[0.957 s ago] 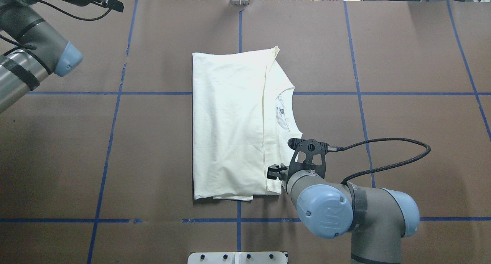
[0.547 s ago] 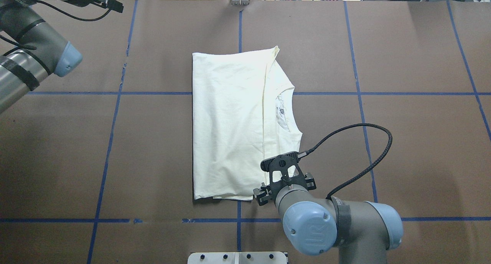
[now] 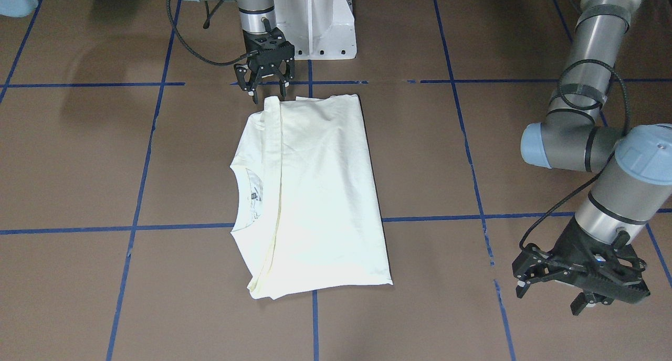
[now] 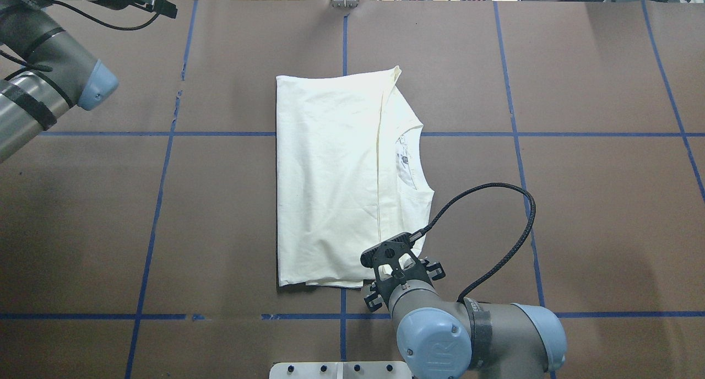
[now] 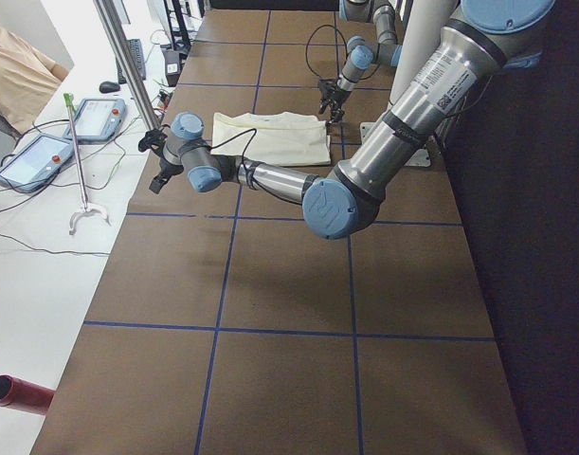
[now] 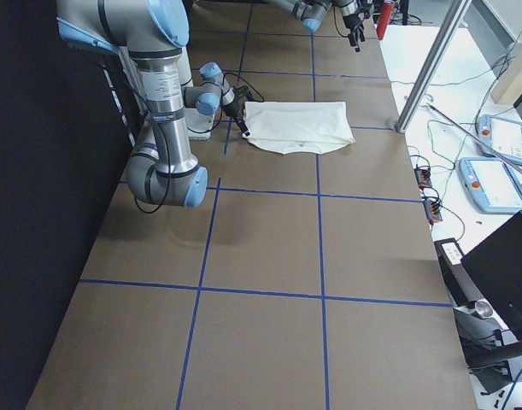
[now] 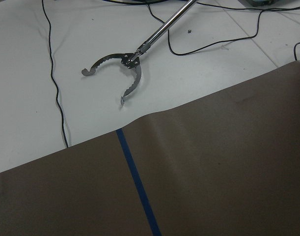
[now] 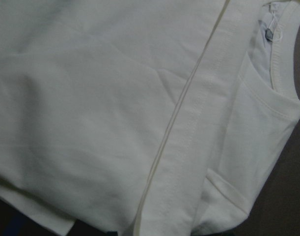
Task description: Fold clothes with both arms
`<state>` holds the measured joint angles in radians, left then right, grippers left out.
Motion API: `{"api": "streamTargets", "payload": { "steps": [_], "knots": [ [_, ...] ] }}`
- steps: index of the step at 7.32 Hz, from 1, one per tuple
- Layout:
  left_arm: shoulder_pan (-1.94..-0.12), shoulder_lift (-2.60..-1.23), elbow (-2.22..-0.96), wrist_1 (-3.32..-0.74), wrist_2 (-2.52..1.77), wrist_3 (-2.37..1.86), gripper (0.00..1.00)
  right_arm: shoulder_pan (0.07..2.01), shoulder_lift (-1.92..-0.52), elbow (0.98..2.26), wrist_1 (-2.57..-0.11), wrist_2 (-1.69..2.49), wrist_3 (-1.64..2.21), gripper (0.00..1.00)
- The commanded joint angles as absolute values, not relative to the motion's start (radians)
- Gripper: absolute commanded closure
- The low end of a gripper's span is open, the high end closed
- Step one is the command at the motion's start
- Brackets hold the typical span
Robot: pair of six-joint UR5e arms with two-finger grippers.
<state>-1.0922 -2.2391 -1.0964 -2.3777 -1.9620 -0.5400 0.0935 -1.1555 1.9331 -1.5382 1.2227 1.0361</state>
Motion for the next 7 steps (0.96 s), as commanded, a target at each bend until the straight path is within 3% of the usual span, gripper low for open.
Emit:
{"api": "streamTargets", "payload": {
  "steps": [1, 4, 5, 7],
  "knots": [
    [-1.092, -2.240, -1.097, -2.378, -1.962, -0.540, 0.00, 0.083, -1.155, 1.931, -1.536, 1.212, 1.009, 0.46],
    [-1.092, -2.240, -1.095, -2.378, -1.962, -0.540, 0.00, 0.081, -1.152, 1.931, -1.536, 1.204, 1.009, 0.95],
    [-1.092, -2.240, -1.095, -2.378, -1.962, -0.540, 0.00, 0.081, -1.152, 1.928, -1.536, 1.197, 1.022, 1.00],
    [-1.092, -2.240, -1.095, -2.379, -1.962, -0.540, 0.00, 0.097, -1.141, 1.945, -1.534, 1.197, 1.025, 1.00]
  ]
}}
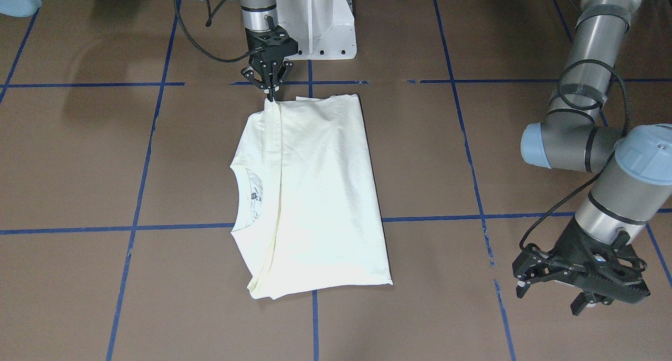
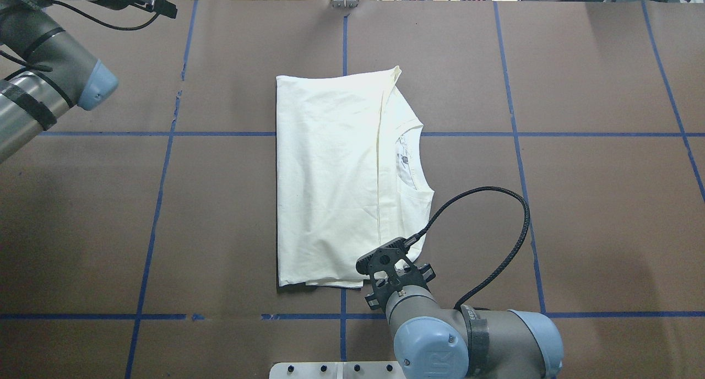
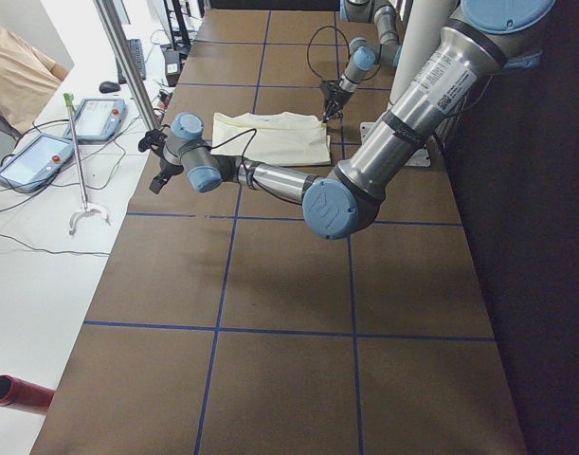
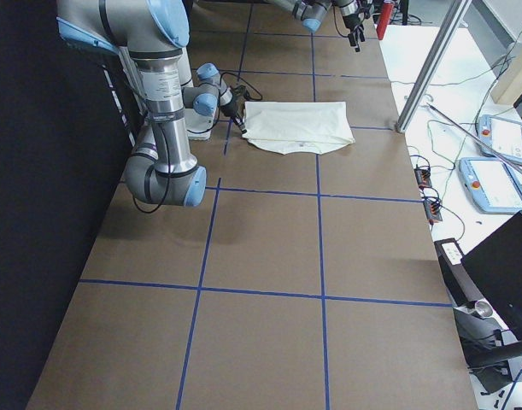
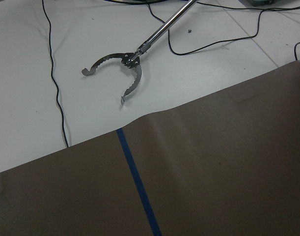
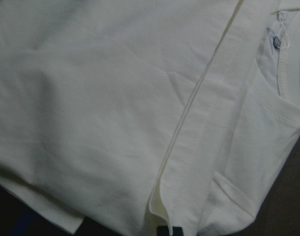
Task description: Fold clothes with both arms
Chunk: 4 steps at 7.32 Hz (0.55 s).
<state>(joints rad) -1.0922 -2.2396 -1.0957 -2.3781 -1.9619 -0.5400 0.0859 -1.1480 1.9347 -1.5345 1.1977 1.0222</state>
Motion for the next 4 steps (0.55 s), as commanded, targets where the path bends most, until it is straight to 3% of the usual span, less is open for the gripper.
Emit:
{"api": "streamTargets", "payload": {
  "steps": [1, 4],
  "knots": [
    [-1.092, -2.240, -1.097, -2.378, -1.962, -0.540, 0.00, 0.113, -1.146, 1.975, -1.535, 1.198, 1.025, 1.00],
    [-1.082, -2.238, -1.095, -2.378, -1.962, -0.538, 0.00, 0.107, -1.258, 2.008, -1.537, 1.198, 1.310, 1.00]
  ]
}}
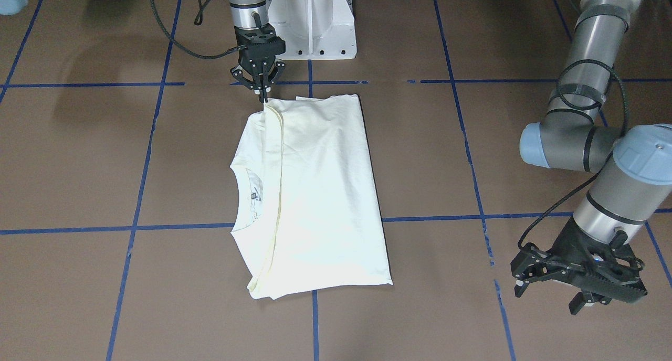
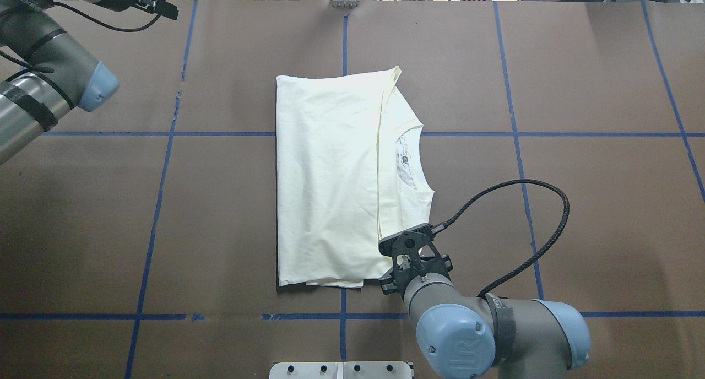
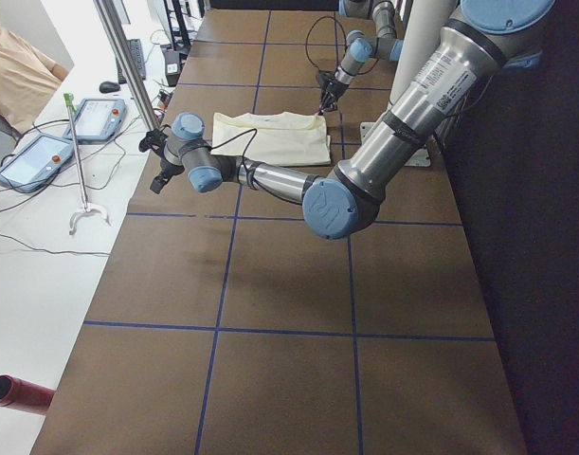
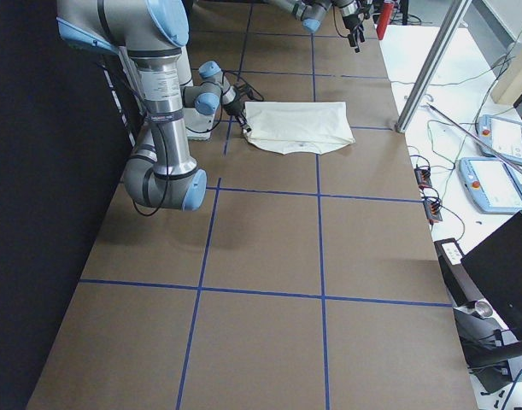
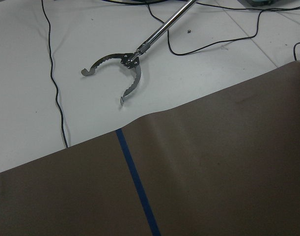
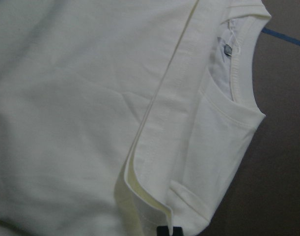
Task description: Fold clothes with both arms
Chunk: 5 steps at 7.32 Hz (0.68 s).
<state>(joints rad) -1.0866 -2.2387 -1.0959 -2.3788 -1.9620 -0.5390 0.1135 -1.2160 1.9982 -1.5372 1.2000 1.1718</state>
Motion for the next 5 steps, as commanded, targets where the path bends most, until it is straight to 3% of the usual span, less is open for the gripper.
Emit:
{"api": "streamTargets", "payload": {
  "steps": [1, 3, 4, 5],
  "knots": [
    [-1.078, -2.238, -1.095, -2.379, -1.962, -0.538, 0.00, 0.086, -1.278, 2.009, -1.536, 1.195, 1.421, 1.00],
    [-1.077, -2.237, -1.095, -2.379, -1.962, -0.538, 0.00, 0.057, -1.278, 2.013, -1.536, 1.174, 1.567, 0.96],
    [-1.075, -2.238, -1.095, -2.379, -1.962, -0.538, 0.00, 0.040, -1.275, 2.013, -1.536, 1.152, 1.627, 0.68],
    [-1.074, -2.238, -1.095, -2.379, -1.962, -0.538, 0.00, 0.040, -1.269, 2.020, -1.536, 1.146, 1.625, 0.01]
  ]
}}
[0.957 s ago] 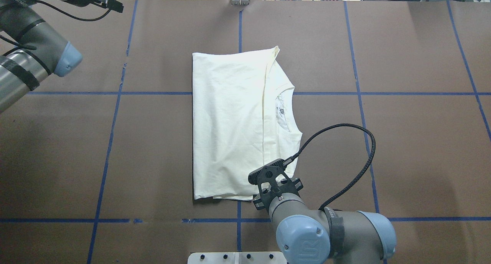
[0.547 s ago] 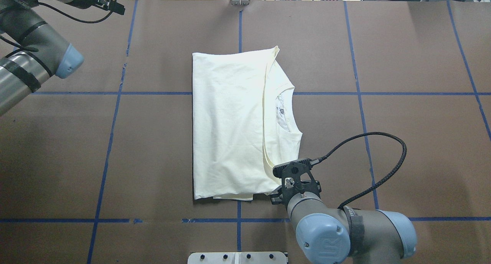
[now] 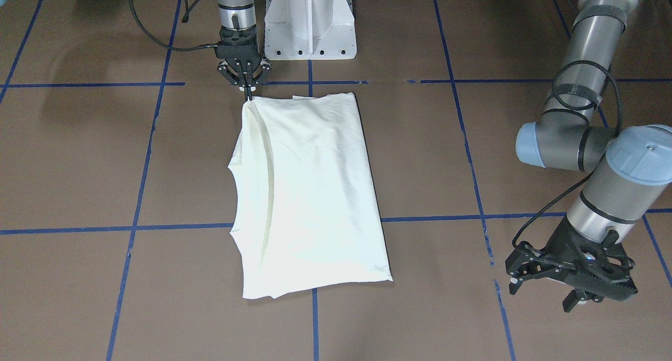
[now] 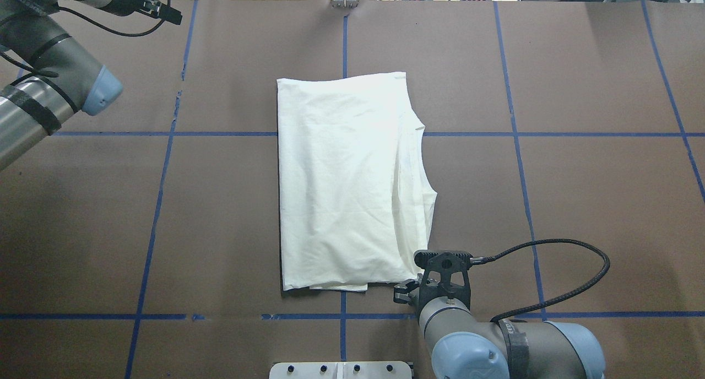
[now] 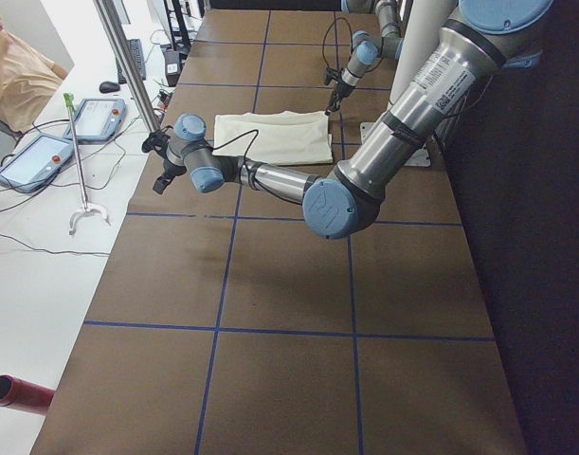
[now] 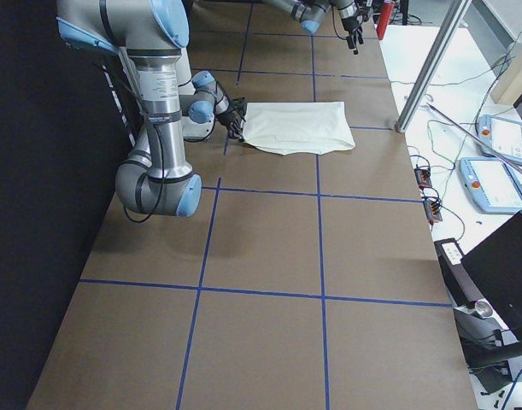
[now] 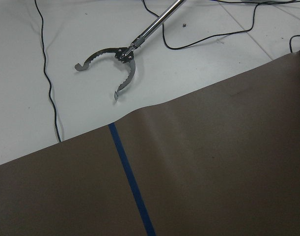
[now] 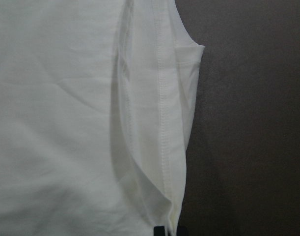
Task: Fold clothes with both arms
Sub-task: 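Move both grippers to opposite long edges of the folded shirt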
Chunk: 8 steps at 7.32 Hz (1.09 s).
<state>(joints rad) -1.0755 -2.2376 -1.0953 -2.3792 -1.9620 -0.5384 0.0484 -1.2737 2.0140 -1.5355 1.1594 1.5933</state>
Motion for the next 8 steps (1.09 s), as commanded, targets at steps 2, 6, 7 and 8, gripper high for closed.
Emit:
{"api": "streamTargets", "payload": {
  "steps": [2, 6, 7, 8],
  "knots": [
    [-1.074, -2.238, -1.107, -2.379, -1.965, -0.569, 0.00, 0.073, -1.261, 2.129, -1.491, 1.184, 1.583, 0.00],
    [-0.973, -2.130, -1.375, -2.359, -1.967, -0.861, 0.00, 0.357, -1.287, 2.161, -1.292, 1.544, 1.565, 0.00],
    [-0.909, -2.088, -1.482, -2.320, -1.962, -0.944, 0.00, 0.417, -1.293, 2.161, -1.292, 1.621, 1.504, 0.00],
    [-0.838, -2.065, -1.602, -2.239, -1.956, -1.047, 0.00, 0.460, -1.305, 2.161, -1.290, 1.678, 1.461, 0.00]
  ]
}}
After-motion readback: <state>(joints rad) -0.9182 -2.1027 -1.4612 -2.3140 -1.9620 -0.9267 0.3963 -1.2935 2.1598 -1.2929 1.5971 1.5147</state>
